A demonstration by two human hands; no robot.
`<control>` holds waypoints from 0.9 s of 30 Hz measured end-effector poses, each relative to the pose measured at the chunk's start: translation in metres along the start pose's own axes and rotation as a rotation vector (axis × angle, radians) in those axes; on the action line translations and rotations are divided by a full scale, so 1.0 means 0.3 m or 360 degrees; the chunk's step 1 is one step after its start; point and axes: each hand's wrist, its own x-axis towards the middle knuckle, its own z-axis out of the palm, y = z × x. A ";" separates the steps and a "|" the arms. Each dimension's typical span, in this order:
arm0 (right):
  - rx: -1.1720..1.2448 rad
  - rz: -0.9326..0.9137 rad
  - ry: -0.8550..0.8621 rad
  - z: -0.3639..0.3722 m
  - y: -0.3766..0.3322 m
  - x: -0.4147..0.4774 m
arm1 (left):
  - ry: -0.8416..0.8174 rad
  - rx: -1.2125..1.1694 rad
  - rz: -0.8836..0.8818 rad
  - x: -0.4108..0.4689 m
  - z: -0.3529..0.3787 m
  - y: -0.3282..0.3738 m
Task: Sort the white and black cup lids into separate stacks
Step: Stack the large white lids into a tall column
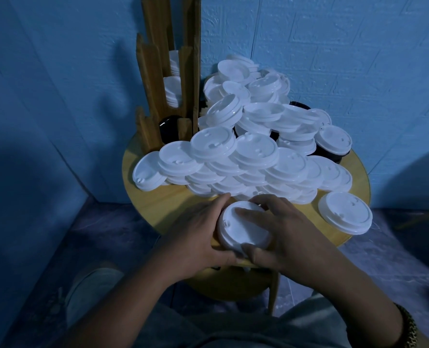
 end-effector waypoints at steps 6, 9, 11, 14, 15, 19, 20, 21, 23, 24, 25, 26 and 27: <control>0.0074 0.0084 0.0115 0.016 -0.014 0.001 | 0.0037 0.0002 -0.0023 -0.003 0.004 -0.001; 0.0087 0.0127 0.0091 0.023 -0.010 -0.005 | 0.0026 0.0015 -0.0032 -0.004 0.002 0.006; 0.0099 0.0141 0.0078 0.019 -0.010 -0.002 | 0.0019 0.0008 -0.0037 -0.003 0.001 0.008; 0.0033 0.0104 0.0057 0.017 -0.012 0.006 | 0.0004 0.0004 -0.0059 -0.001 -0.003 0.010; 0.0024 0.0091 0.0057 0.016 -0.011 0.007 | 0.0001 0.0009 -0.0064 -0.002 -0.004 0.009; 0.0068 0.0030 -0.0018 0.014 0.001 0.009 | -0.0011 0.0034 -0.0041 0.000 -0.003 0.008; 0.0098 0.0012 -0.0060 0.012 0.009 0.011 | -0.0013 0.0023 -0.0040 0.001 -0.003 0.006; 0.0135 0.0004 -0.0110 0.005 0.016 0.013 | -0.0016 0.0005 -0.0041 0.001 -0.004 0.003; 0.0198 0.0001 -0.0202 -0.012 0.033 0.019 | -0.0038 -0.0029 -0.0042 0.000 -0.007 -0.001; 0.0204 -0.0001 -0.0239 -0.020 0.039 0.021 | -0.0043 -0.0037 -0.0038 -0.001 -0.008 0.000; 0.0190 0.0002 -0.0267 -0.025 0.041 0.023 | -0.0037 -0.0040 -0.0027 -0.002 -0.007 0.001; 0.0161 0.0009 -0.0273 -0.026 0.039 0.024 | -0.0024 -0.0039 -0.0011 -0.002 -0.006 0.002; 0.0119 0.0014 -0.0252 -0.024 0.032 0.024 | -0.0004 -0.0033 0.0005 -0.002 -0.004 0.003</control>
